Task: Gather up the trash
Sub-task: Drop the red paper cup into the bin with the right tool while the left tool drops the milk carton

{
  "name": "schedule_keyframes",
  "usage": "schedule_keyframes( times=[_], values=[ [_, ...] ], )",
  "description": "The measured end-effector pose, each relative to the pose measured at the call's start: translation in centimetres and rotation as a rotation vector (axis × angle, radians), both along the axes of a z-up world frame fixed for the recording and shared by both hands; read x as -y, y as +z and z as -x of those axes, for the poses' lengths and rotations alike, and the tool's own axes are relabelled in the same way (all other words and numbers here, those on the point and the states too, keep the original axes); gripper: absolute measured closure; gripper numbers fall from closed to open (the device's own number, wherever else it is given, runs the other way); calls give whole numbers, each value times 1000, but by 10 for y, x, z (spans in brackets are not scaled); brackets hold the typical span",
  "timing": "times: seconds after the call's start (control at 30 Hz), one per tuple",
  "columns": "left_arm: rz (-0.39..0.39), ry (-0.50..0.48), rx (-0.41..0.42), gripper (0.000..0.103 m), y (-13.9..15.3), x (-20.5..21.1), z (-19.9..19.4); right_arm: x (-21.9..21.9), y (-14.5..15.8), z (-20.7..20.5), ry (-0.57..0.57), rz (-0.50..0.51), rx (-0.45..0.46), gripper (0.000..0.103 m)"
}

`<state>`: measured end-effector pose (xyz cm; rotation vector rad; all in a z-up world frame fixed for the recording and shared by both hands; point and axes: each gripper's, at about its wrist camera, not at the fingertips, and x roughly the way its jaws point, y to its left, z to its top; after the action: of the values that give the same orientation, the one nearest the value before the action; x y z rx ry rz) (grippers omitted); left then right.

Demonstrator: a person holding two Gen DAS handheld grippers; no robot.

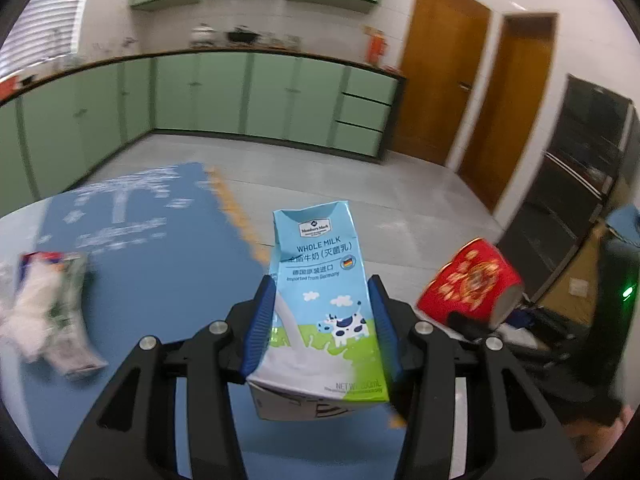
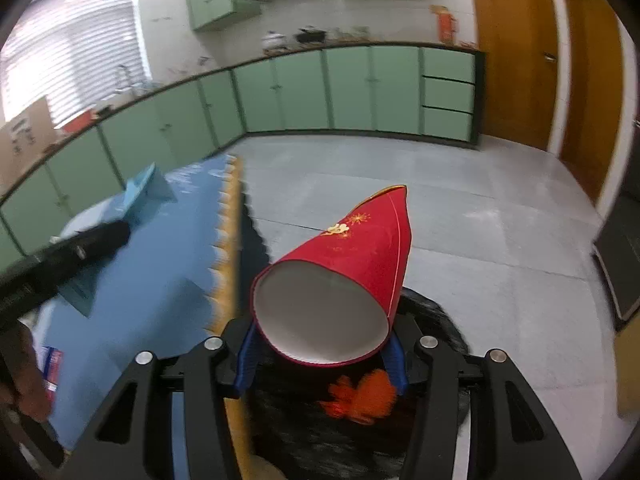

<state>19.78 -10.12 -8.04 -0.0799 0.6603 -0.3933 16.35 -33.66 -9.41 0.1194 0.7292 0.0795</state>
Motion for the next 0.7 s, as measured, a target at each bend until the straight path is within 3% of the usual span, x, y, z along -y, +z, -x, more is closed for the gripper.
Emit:
schedule_keyframes(
  times=[0.07, 0.17, 0.3, 0.53, 0.7],
  values=[
    [1, -47, -3, 56, -1, 21, -6, 11, -9, -1, -25, 13, -21, 51],
    [6, -98, 1, 45, 0, 43, -12, 29, -20, -4, -78, 30, -43, 38],
    [10, -117, 3, 44, 1, 54, -19, 45, -27, -8, -119, 24, -58, 34],
    [17, -39, 9, 42, 5, 27, -21, 57, -23, 5, -151, 15, -31, 29],
    [-16, 42, 38, 39, 14, -10, -8, 40, -3, 14, -125, 7, 29, 23]
  ],
)
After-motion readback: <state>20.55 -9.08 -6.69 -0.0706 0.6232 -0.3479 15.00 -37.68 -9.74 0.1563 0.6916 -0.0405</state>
